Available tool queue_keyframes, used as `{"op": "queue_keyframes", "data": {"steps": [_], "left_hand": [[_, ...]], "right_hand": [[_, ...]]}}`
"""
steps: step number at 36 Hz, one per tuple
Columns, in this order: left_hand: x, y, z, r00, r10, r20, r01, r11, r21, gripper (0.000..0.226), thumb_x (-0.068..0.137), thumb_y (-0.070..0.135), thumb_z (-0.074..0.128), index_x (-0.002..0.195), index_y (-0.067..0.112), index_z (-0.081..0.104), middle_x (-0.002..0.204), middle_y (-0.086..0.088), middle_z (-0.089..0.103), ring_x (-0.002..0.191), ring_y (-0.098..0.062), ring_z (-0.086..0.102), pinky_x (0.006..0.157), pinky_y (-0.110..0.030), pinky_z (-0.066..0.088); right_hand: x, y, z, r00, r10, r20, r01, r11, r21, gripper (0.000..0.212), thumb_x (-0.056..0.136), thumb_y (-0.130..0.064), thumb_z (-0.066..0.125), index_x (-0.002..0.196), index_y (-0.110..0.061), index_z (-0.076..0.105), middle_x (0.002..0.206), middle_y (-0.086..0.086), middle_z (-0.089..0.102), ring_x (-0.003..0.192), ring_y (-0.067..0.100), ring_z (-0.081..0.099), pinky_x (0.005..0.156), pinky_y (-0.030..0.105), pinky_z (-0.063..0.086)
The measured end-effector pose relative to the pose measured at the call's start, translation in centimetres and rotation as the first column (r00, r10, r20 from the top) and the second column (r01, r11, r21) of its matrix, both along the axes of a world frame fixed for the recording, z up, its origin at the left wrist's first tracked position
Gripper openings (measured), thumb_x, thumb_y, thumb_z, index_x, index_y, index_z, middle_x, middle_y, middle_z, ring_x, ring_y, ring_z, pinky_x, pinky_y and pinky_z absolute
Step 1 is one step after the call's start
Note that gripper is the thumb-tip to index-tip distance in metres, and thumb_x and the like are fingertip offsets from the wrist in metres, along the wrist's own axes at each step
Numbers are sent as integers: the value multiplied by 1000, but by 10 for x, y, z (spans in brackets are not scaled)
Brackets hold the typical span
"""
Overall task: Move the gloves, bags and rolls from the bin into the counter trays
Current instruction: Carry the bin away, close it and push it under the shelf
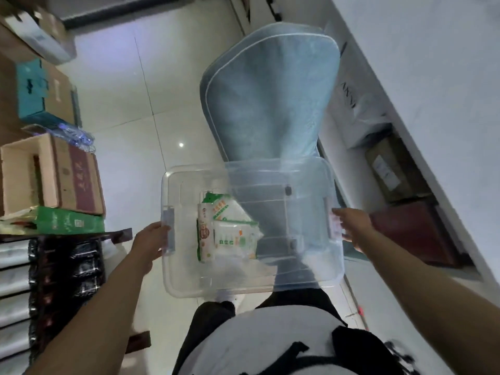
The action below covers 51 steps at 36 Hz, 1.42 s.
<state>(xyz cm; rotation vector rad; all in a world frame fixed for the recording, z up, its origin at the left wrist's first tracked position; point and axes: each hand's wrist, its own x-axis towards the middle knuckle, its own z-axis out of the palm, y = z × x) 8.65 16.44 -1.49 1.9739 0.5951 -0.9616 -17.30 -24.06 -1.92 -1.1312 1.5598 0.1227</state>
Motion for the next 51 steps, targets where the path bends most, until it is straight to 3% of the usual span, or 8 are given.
{"op": "queue_keyframes", "data": {"steps": [7, 14, 21, 28, 36, 42, 46, 51], "left_hand": [[8, 11, 16, 975, -222, -11, 217, 962, -168, 41, 95, 21, 62, 135, 23, 57, 98, -5, 64, 90, -25, 60, 86, -39, 52], [-19, -13, 38, 837, -546, -32, 535, 830, -160, 24, 93, 13, 55, 110, 27, 64, 82, -7, 64, 72, -24, 56, 65, -31, 50], [-97, -80, 54, 506, -862, 9, 855, 501, -133, 21, 92, 7, 50, 96, 21, 65, 54, 6, 68, 59, -17, 62, 54, -24, 47], [-223, -135, 73, 145, -989, 14, 975, 140, -175, 12, 95, 9, 56, 96, 15, 66, 82, -8, 71, 71, -22, 64, 67, -33, 52], [-433, -159, 99, -307, -948, 81, 948, -312, -61, 13, 93, 5, 54, 95, 10, 66, 67, -6, 70, 55, -20, 65, 50, -24, 51], [-606, -145, 125, -572, -799, 187, 818, -574, 46, 21, 94, 9, 55, 108, 7, 69, 87, -16, 70, 71, -28, 64, 58, -29, 54], [-716, -132, 142, -758, -612, 224, 649, -740, 176, 26, 93, 0, 50, 111, -9, 66, 111, -32, 67, 94, -38, 65, 86, -51, 54], [-839, -113, 179, -876, -406, 261, 472, -830, 298, 31, 94, 1, 49, 121, -7, 62, 98, -18, 56, 87, -26, 52, 59, -31, 42]], "right_hand": [[-78, 89, 43, 976, -217, 37, 219, 970, -106, 9, 79, -16, 74, 80, -10, 68, 67, 5, 55, 55, 17, 48, 54, 25, 40], [-187, 194, 76, 861, -504, 64, 508, 858, -79, 8, 82, -14, 74, 85, -8, 69, 74, 9, 58, 60, 20, 50, 58, 27, 44], [-313, 294, 92, 673, -737, 57, 739, 672, -38, 12, 85, -11, 70, 95, -7, 64, 80, 9, 57, 70, 22, 54, 60, 30, 47], [-422, 437, 99, 346, -938, 31, 938, 345, -10, 13, 80, -13, 74, 87, -6, 65, 84, 12, 59, 76, 28, 59, 66, 33, 51], [-512, 590, 115, -126, -986, 111, 991, -121, 54, 19, 87, -30, 66, 85, -12, 65, 88, 11, 64, 77, 27, 61, 65, 32, 50], [-554, 692, 127, -376, -911, 168, 926, -372, 58, 18, 86, -29, 65, 89, -11, 66, 83, 11, 65, 73, 28, 61, 62, 32, 47], [-576, 734, 130, -497, -843, 206, 867, -491, 81, 19, 84, -32, 64, 86, -13, 65, 74, 6, 63, 69, 23, 60, 61, 30, 46], [-597, 759, 147, -620, -723, 304, 774, -626, 91, 18, 84, -32, 63, 87, -14, 65, 60, 1, 65, 60, 21, 64, 60, 31, 48]]}}
